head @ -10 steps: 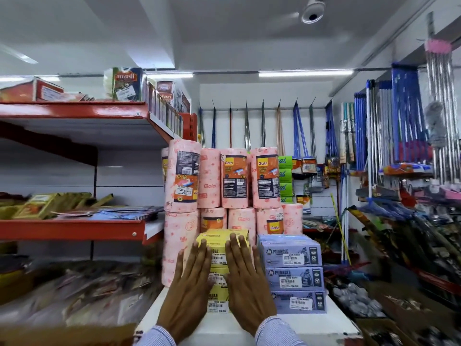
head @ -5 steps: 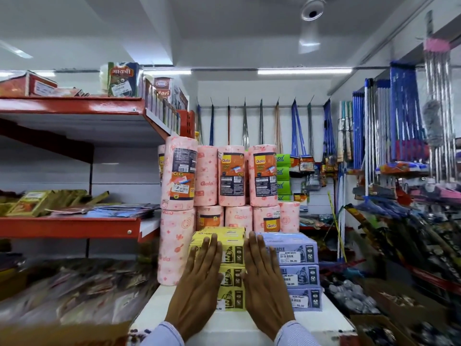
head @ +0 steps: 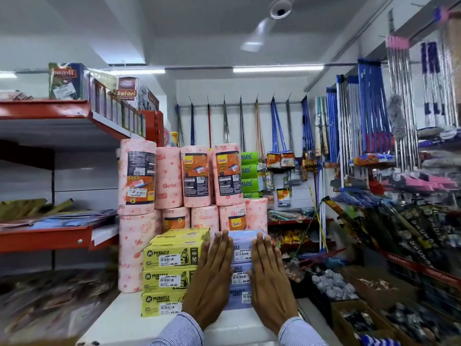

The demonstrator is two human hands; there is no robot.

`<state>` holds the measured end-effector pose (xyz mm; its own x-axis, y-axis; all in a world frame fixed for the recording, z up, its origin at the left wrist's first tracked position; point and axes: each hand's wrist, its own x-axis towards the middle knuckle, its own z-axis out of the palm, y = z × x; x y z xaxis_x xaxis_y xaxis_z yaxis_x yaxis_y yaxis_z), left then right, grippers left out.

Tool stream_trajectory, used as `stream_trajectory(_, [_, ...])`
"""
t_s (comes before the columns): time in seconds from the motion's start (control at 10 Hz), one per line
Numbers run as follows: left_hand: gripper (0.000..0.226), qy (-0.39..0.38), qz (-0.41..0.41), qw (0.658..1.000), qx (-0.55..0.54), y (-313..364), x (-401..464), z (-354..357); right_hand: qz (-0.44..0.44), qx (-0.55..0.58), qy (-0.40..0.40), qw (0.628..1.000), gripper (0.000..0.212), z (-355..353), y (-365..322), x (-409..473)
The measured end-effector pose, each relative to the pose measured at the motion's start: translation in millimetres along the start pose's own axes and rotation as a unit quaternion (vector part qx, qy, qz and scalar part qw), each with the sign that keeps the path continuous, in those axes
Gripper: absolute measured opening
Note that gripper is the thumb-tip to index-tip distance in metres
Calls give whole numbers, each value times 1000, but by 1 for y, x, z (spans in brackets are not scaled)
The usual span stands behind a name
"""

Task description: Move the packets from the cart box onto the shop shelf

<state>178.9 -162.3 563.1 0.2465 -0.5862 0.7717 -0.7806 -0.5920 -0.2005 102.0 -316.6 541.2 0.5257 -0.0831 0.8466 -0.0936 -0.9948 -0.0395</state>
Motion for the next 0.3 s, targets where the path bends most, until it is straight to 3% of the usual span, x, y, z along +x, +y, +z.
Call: stream_trajectory(0.3, [68,22,-4,1000,-9,9,-3,-11,2,37,25,999,64,-16,-4,-1])
